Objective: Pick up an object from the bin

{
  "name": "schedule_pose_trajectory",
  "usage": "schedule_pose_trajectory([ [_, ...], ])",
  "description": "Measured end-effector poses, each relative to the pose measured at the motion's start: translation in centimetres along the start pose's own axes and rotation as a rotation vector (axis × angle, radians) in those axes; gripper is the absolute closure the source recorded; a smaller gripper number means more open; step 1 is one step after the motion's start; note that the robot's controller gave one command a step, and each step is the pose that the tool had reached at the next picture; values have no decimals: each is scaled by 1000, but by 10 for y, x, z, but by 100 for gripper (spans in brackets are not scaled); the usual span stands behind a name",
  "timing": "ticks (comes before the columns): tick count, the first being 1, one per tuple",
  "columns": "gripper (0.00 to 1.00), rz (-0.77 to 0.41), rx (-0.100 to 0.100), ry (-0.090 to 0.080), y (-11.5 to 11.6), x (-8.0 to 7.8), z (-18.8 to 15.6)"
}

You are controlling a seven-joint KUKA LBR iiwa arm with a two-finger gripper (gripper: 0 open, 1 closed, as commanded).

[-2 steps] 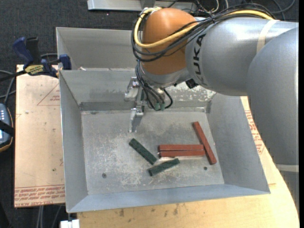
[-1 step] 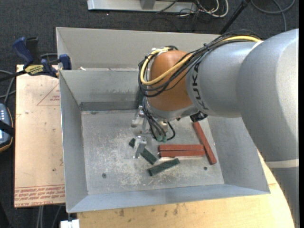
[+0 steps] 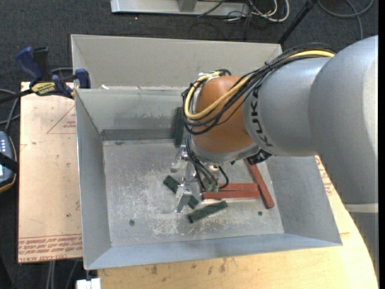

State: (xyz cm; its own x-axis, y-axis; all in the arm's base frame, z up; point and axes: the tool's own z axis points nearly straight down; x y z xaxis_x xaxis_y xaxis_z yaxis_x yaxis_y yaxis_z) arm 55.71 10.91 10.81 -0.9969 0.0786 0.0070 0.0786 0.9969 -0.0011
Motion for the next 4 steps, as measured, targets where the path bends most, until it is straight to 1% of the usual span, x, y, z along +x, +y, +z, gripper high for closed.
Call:
schedule_pose_trajectory([
  [1,0,149,-3,-9,-17,-8,-9],
  [2,0,95,-6,-23,-16,11,33],
  [3,100,292,-8,-23,-4,3,29],
  [4,100,292,-8,-23,-4,3,29],
])
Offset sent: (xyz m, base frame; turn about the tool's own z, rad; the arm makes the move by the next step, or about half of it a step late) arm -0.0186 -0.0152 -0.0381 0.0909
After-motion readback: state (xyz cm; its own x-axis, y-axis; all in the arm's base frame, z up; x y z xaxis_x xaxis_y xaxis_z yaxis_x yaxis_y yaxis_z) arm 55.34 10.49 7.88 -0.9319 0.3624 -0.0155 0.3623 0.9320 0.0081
